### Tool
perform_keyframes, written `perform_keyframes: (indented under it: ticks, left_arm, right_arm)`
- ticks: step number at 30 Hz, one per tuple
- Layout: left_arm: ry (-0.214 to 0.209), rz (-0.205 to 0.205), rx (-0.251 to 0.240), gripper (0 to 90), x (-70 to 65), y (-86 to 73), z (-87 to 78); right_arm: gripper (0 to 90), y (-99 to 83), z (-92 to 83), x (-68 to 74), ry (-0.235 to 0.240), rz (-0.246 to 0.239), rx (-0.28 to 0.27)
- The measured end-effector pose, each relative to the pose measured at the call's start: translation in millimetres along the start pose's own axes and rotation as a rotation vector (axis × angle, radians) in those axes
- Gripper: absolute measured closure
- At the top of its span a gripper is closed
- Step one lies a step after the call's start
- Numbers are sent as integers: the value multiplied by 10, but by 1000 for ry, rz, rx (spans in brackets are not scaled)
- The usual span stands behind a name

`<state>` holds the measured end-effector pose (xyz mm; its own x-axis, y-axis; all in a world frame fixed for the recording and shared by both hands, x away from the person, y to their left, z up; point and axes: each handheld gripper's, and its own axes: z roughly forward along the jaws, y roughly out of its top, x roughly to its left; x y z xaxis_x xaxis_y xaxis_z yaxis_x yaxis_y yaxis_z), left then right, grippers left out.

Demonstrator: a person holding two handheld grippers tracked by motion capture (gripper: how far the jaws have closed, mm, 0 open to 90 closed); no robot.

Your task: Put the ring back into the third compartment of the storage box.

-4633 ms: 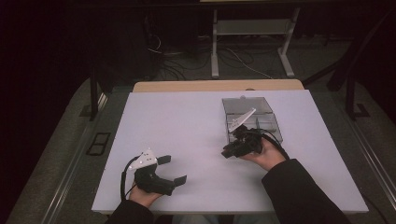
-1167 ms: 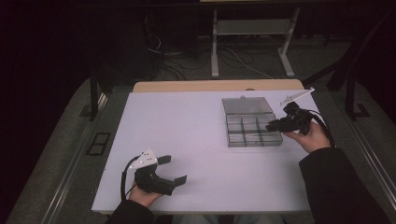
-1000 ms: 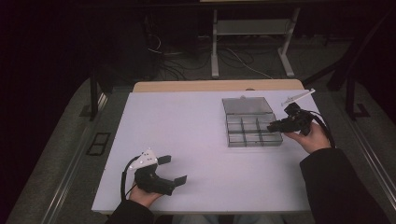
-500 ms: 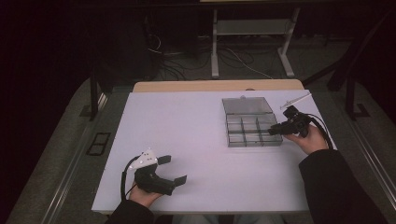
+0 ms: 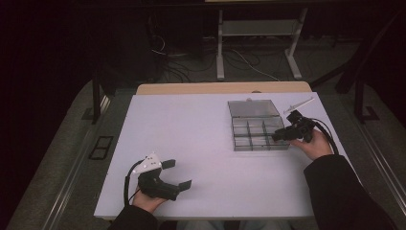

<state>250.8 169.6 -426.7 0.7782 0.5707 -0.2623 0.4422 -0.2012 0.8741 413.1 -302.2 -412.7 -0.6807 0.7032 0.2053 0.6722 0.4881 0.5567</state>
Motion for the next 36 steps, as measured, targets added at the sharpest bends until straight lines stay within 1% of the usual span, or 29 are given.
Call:
perform_keyframes:
  ticks: [3,6,9,11,12,14,16,18,21,22,23,25,29,33,36]
  left_arm:
    - [-1,0,-1,0,-5,1,4]
    - [-1,2,-1,0,-8,2,-1]
    - [-2,1,-2,0,-10,2,-3]
    - [-3,2,-2,0,-9,2,-1]
    - [-4,2,-1,0,-9,2,0]
    - [-5,1,-3,0,-12,2,1]
    - [-5,2,-3,0,-13,1,0]
    - [-5,2,-3,0,-14,1,0]
    - [-5,5,0,0,-16,2,1]
    - [-5,6,0,0,-17,2,2]
    - [-5,6,0,0,-18,2,3]
    - [-6,7,0,0,-20,3,3]
    - [-6,7,0,0,-21,3,4]
    - [-6,6,0,0,-21,3,6]
    - [-6,6,0,0,-23,3,7]
  right_arm:
    - [591,17,-21,57,-13,-9,-2]
    - [568,34,-53,96,-24,-10,-20]
    - [507,41,-97,125,-37,0,-37]
    - [459,32,-134,147,-37,14,-58]
    - [422,28,-150,159,-44,19,-62]
    - [364,16,-179,179,-45,30,-75]
    - [266,3,-214,208,-48,40,-91]
    - [177,-12,-249,236,-40,54,-103]
    - [56,-41,-316,288,-30,58,-119]
    - [0,-50,-332,302,-32,61,-124]
    - [0,-64,-353,326,-48,61,-136]
    - [0,-101,-415,379,-55,58,-163]
    - [0,-177,-494,437,-37,65,-194]
    - [0,-259,-532,483,-29,68,-204]
    - [0,-328,-559,519,-15,72,-223]
